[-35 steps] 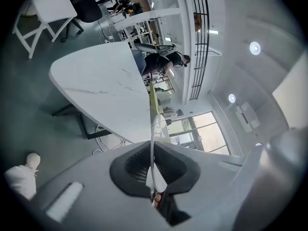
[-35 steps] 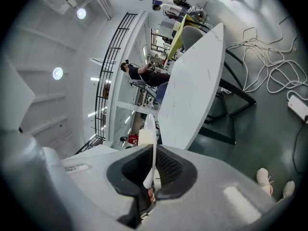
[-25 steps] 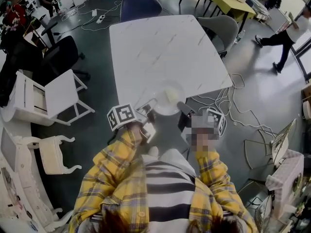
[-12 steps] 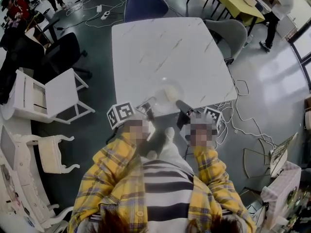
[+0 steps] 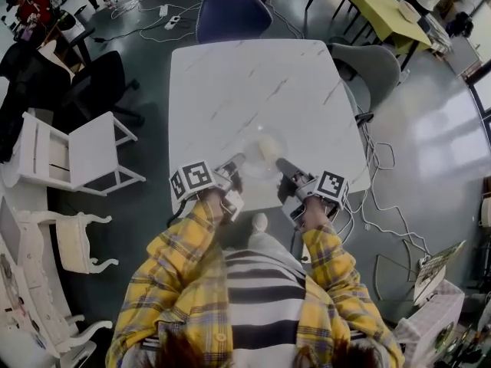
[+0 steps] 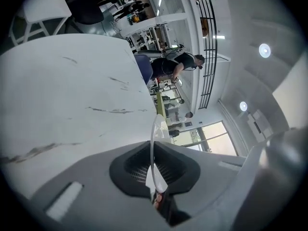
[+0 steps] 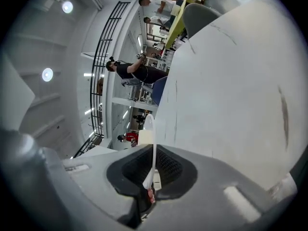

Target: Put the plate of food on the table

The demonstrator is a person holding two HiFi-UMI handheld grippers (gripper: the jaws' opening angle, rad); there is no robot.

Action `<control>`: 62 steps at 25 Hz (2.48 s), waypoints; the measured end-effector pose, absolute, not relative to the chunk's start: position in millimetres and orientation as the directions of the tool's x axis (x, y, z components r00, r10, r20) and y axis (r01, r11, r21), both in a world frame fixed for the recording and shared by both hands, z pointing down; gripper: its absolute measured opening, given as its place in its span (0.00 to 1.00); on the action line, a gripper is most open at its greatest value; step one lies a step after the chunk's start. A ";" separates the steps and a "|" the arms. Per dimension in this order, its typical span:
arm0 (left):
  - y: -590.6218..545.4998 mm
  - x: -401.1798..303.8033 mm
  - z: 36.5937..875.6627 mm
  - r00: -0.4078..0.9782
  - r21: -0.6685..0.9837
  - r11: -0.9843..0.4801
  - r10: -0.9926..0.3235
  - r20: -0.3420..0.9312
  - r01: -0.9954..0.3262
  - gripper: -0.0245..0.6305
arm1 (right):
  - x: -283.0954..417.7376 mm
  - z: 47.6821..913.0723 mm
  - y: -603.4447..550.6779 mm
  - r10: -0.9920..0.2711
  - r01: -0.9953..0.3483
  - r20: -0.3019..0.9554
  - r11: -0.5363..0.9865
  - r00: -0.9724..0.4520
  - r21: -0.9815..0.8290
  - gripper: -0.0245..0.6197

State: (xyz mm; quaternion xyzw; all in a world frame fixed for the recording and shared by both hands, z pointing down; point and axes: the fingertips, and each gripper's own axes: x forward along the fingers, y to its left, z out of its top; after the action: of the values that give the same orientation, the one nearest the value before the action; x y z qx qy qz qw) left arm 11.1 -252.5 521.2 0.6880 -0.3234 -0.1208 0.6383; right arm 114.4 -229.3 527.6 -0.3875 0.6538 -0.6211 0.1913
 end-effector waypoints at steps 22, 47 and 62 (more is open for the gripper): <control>-361.5 46.6 561.1 0.678 0.945 0.096 -0.674 0.292 -0.312 0.04 | 151.9 568.5 -347.9 -0.670 -0.267 0.254 -0.086 -0.698 -0.960 0.05; -434.1 29.7 598.4 0.633 0.938 0.205 -0.695 0.341 -0.281 0.04 | 136.7 603.2 -421.1 -0.653 -0.280 0.315 -0.161 -0.689 -0.947 0.05; -457.0 14.5 609.6 0.601 0.923 0.239 -0.704 0.379 -0.301 0.04 | 122.1 616.8 -447.7 -0.630 -0.250 0.319 -0.198 -0.708 -0.948 0.05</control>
State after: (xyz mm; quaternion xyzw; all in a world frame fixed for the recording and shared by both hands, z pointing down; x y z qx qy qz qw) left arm 14.5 -457.0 609.6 0.5980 -0.4203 -0.1512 0.6655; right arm 122.1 -447.7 616.8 -0.3559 0.6179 -0.6873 0.1382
